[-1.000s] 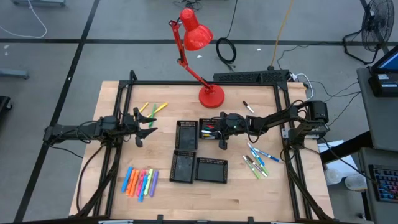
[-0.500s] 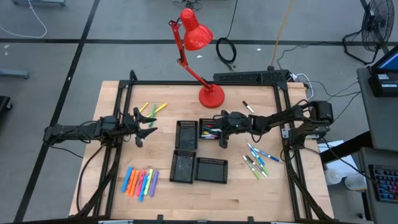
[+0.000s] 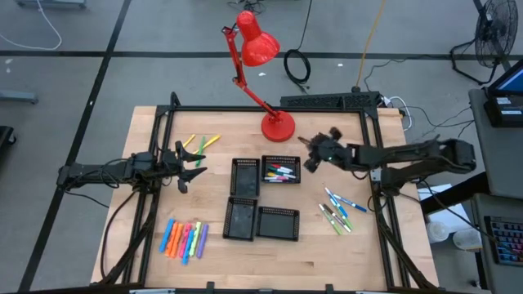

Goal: Pick & Place Markers
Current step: Put the black highlighter pen into the top right black bin

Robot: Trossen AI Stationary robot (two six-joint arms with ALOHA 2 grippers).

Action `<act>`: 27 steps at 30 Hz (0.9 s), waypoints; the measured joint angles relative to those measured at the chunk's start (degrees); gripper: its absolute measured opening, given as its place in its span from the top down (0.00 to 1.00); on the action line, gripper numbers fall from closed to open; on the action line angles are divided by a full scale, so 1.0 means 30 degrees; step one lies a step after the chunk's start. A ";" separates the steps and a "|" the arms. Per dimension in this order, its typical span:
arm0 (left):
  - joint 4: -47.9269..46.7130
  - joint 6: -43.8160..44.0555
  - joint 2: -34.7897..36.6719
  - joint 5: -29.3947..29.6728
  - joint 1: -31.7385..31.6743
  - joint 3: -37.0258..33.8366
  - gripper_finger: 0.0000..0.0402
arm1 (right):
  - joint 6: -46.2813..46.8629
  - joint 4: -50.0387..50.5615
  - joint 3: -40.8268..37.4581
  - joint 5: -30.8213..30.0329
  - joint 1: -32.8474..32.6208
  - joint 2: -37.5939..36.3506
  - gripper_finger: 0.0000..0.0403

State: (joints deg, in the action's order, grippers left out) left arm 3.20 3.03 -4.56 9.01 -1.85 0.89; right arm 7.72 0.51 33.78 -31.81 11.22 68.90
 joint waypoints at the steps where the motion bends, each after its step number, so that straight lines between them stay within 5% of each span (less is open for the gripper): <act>1: 0.0000 0.0000 0.0000 -0.0004 0.0006 0.0000 0.48 | 0.0174 -0.0028 -0.0458 -0.0127 0.0435 -0.0344 0.64; 7: -0.0007 0.0000 0.0000 0.0001 0.0000 0.0000 0.48 | 0.0400 -0.0635 -0.2836 0.0191 0.4090 -0.1032 0.58; 15: 0.0000 0.0000 0.0000 0.0004 0.0004 0.0000 0.48 | -0.0871 -0.6555 -0.5330 0.5475 0.8338 0.0292 0.57; 27: -0.0002 0.0000 0.0000 -0.0004 0.0002 0.0000 0.48 | -0.1948 -0.8502 -0.5472 0.6221 0.9364 0.3405 0.57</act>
State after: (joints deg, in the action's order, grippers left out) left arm 3.19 3.03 -4.56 8.99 -1.84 0.89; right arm 1.88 -25.00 17.37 -13.15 39.32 79.12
